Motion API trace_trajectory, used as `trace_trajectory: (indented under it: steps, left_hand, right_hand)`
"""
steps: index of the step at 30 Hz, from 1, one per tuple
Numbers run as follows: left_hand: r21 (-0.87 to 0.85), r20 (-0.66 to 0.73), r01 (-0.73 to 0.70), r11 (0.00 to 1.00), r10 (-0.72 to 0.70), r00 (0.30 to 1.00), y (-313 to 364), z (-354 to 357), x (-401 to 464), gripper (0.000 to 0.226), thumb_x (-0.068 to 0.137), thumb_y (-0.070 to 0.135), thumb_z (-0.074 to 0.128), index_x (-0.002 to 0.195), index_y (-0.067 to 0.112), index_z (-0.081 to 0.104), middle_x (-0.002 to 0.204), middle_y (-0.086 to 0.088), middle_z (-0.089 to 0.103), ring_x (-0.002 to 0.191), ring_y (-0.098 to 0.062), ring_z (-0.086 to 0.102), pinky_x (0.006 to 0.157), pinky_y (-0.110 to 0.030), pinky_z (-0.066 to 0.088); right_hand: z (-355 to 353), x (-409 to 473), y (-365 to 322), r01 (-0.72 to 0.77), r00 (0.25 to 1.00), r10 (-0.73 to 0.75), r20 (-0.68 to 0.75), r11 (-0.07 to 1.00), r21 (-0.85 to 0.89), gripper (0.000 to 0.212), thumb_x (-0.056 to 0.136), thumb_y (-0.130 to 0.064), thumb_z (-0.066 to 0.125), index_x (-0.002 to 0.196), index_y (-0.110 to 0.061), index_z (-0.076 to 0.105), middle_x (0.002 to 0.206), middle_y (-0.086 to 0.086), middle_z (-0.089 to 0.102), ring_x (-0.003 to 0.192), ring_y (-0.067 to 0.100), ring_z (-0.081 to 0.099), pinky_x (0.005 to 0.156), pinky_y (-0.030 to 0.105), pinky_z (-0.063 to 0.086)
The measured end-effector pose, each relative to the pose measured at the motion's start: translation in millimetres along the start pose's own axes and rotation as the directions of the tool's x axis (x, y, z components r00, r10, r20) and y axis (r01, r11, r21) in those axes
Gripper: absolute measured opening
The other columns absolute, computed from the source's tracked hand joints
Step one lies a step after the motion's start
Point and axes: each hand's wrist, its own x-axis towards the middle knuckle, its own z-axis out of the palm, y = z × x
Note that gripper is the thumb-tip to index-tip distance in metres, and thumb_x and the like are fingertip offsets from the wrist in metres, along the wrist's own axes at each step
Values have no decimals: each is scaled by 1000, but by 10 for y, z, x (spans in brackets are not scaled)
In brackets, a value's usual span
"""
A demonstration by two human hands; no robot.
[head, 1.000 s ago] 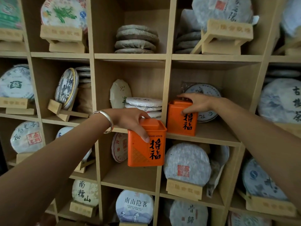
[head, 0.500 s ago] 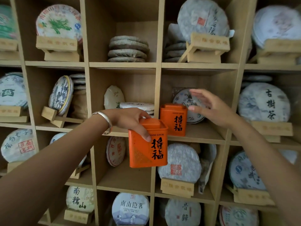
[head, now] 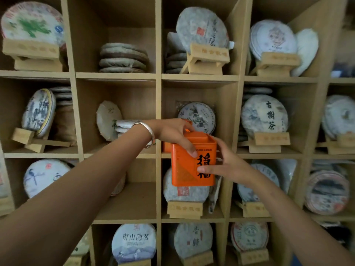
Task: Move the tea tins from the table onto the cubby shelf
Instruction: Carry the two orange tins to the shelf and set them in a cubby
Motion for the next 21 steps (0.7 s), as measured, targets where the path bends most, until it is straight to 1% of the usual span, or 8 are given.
trace_trajectory:
  steps: [2,6,10,12,15,17,19,21]
  left_hand:
    - [0,-1,-31,1000,31,1000,82,42,65,90,56,57,78,134,25,47,113,10,63,97,-6,64,73,-15,53]
    - [-36,-10,-66,997,66,998,163,110,185,97,58,54,81,141,28,37,126,5,58,104,-10,61,83,-23,53]
    - [-133,-98,-120,984,108,989,164,216,266,99,65,47,83,146,33,27,143,2,42,111,-11,50,78,-20,48]
    - [-177,-165,-145,973,116,979,143,297,302,102,64,47,84,147,34,25,147,1,37,115,-14,45,75,-18,46]
    - [-237,-308,-173,956,95,947,85,428,334,107,62,53,82,149,33,23,146,-3,39,122,-20,49,78,-23,50]
    - [-286,-408,-164,944,35,912,35,516,341,112,59,61,80,150,30,21,148,-4,38,128,-24,46,92,-36,51]
    - [-363,-471,-145,920,-47,881,-30,586,338,115,57,68,76,150,27,21,150,-3,36,132,-23,43,102,-45,46]
    - [-443,-495,-162,882,-90,864,-111,617,326,106,60,67,74,147,24,30,146,0,42,128,-20,47,101,-40,46]
  right_hand:
    - [-54,-49,26,4,1000,-3,-26,1000,18,105,53,-51,88,138,-45,26,129,-15,52,113,-1,56,86,26,54]
    - [-143,-120,97,-1,995,6,-97,999,52,107,51,-48,90,138,-44,28,125,-14,56,109,-2,58,86,29,54]
    - [-215,-135,170,-14,983,28,-184,997,77,106,43,-56,89,131,-53,29,121,-15,57,109,2,57,81,29,55]
    - [-237,-127,215,-18,977,37,-209,996,92,104,42,-58,88,127,-58,28,121,-18,55,108,1,56,70,21,55]
    - [-273,-88,296,-17,961,49,-273,993,118,113,42,-58,88,136,-50,27,126,-14,52,112,5,54,70,23,55]
    - [-309,-33,327,-12,946,58,-319,990,144,117,41,-59,88,139,-44,27,128,-10,52,113,9,54,78,29,54]
    - [-351,48,329,1,928,71,-366,982,191,115,44,-55,88,141,-38,29,125,-6,55,110,11,57,78,32,54]
    - [-395,145,323,21,908,83,-410,970,243,110,47,-48,88,141,-28,33,124,-2,58,108,14,60,78,33,56]
